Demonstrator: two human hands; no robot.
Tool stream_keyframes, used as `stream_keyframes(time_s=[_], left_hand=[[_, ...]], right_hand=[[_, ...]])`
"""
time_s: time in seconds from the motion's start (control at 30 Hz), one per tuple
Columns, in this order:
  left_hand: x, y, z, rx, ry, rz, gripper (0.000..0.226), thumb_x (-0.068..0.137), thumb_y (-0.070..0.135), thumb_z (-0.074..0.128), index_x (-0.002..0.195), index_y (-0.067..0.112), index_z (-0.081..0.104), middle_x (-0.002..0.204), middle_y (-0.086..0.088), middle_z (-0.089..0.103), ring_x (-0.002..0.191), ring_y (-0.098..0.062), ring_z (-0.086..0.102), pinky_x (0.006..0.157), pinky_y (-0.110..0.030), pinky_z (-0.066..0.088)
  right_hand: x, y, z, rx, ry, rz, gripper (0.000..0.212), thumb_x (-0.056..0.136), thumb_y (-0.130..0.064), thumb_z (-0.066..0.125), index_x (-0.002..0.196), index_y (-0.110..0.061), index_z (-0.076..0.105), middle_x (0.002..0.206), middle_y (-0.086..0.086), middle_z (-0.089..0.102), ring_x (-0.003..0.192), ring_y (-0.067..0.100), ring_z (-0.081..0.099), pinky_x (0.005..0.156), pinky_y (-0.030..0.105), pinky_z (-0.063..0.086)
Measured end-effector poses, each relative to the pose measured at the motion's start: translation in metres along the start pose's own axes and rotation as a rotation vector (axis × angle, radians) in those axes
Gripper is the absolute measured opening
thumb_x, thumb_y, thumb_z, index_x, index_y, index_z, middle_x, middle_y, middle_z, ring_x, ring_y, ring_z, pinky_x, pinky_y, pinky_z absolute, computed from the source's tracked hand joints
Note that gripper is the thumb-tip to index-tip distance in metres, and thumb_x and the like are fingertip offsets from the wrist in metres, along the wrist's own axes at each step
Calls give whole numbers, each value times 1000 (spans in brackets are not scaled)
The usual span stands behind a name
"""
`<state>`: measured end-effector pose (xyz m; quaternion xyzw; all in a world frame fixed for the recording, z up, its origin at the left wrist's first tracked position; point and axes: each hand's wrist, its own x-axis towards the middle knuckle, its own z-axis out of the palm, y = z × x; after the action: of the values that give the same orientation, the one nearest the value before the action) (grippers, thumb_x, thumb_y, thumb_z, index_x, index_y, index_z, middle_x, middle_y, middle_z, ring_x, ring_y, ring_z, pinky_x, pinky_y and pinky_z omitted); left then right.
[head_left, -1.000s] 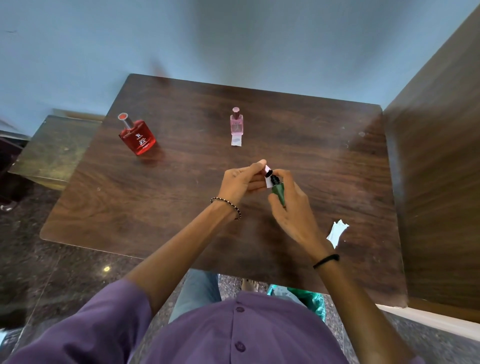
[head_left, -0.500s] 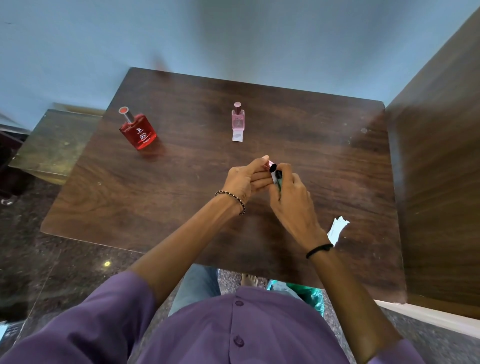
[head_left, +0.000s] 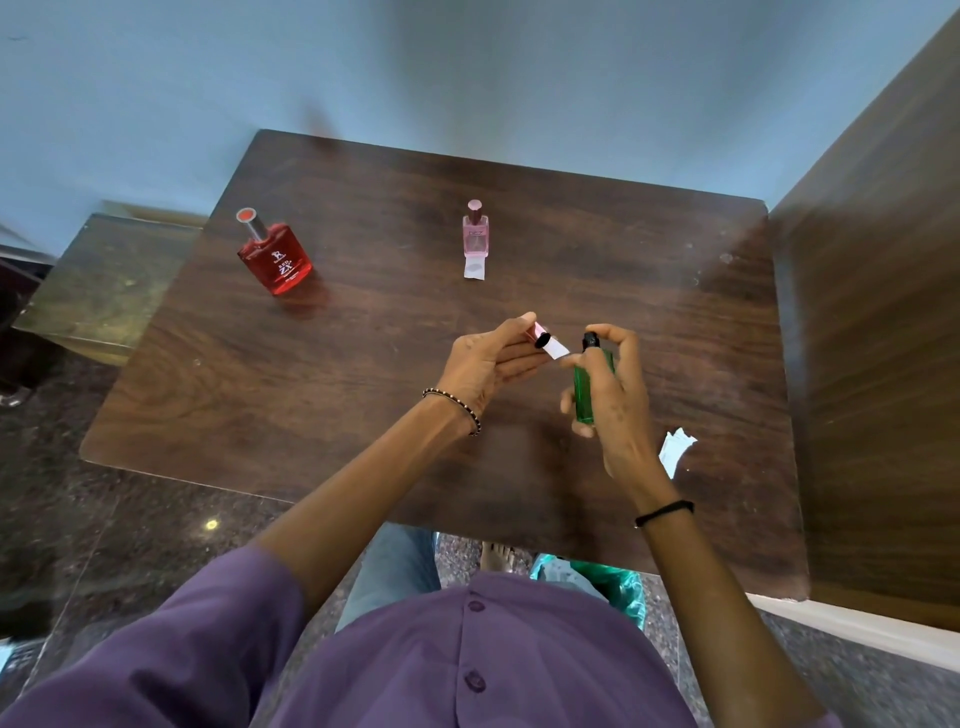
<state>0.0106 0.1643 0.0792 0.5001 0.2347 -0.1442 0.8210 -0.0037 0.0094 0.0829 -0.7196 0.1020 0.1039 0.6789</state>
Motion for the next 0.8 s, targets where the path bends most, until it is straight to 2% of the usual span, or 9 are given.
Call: stream_keyframes(time_s=[0.07, 0.13, 0.23, 0.37, 0.47, 0.6, 0.7, 0.8], left_hand=[[-2, 0, 0, 20, -13, 10, 25, 91, 30, 70, 100, 7, 76, 103, -15, 78, 97, -27, 75, 90, -34, 59], [-4, 0, 0, 33, -35, 20, 28, 93, 30, 68, 105, 6, 75, 107, -16, 76, 102, -27, 74, 94, -35, 57], [-5, 1, -2, -2, -50, 20, 29, 93, 29, 67, 109, 5, 73, 111, -15, 76, 105, -27, 73, 92, -36, 58], [-4, 5, -9, -62, 5, -16, 22, 90, 28, 71, 99, 8, 75, 103, -12, 78, 94, -24, 76, 74, -30, 62], [-2, 6, -11, -21, -14, -35, 24, 91, 29, 70, 100, 8, 75, 106, -14, 77, 99, -27, 74, 77, -32, 62], [-3, 6, -9, 26, -66, -43, 41, 92, 32, 68, 118, -1, 69, 114, -17, 74, 106, -28, 72, 87, -33, 60], [-2, 5, -8, 11, -49, -35, 42, 92, 30, 68, 118, -2, 68, 112, -18, 74, 105, -28, 73, 85, -32, 61], [0, 6, -6, -5, -25, -38, 39, 91, 28, 69, 116, -3, 69, 111, -19, 75, 103, -29, 73, 83, -33, 61]], right_hand=[[2, 0, 2, 84, -13, 37, 27, 89, -39, 70, 110, -44, 55, 89, -6, 68, 53, 15, 61, 37, 22, 35], [3, 2, 3, 103, -27, 48, 34, 88, -33, 75, 113, -46, 55, 93, 0, 68, 55, 13, 60, 38, 21, 37], [4, 6, 3, 57, -30, 31, 42, 89, -22, 73, 116, -48, 53, 83, 3, 67, 57, 12, 58, 40, 21, 40], [3, 9, 1, 24, -35, 21, 42, 91, -20, 71, 117, -47, 53, 73, -4, 66, 58, 12, 56, 42, 23, 41], [1, 8, 2, 2, -67, 20, 41, 92, -19, 70, 116, -47, 52, 70, -7, 64, 57, 10, 56, 43, 24, 41], [1, 4, 6, 2, -81, 24, 42, 93, -17, 70, 115, -48, 52, 80, 1, 65, 55, 7, 56, 42, 22, 41], [1, 3, 6, 12, -86, 16, 40, 94, -16, 67, 115, -47, 52, 91, 7, 64, 53, 7, 56, 40, 20, 39], [3, 4, -1, -44, -111, -43, 39, 96, -17, 62, 119, -47, 54, 99, 5, 62, 54, 8, 54, 42, 19, 38]])
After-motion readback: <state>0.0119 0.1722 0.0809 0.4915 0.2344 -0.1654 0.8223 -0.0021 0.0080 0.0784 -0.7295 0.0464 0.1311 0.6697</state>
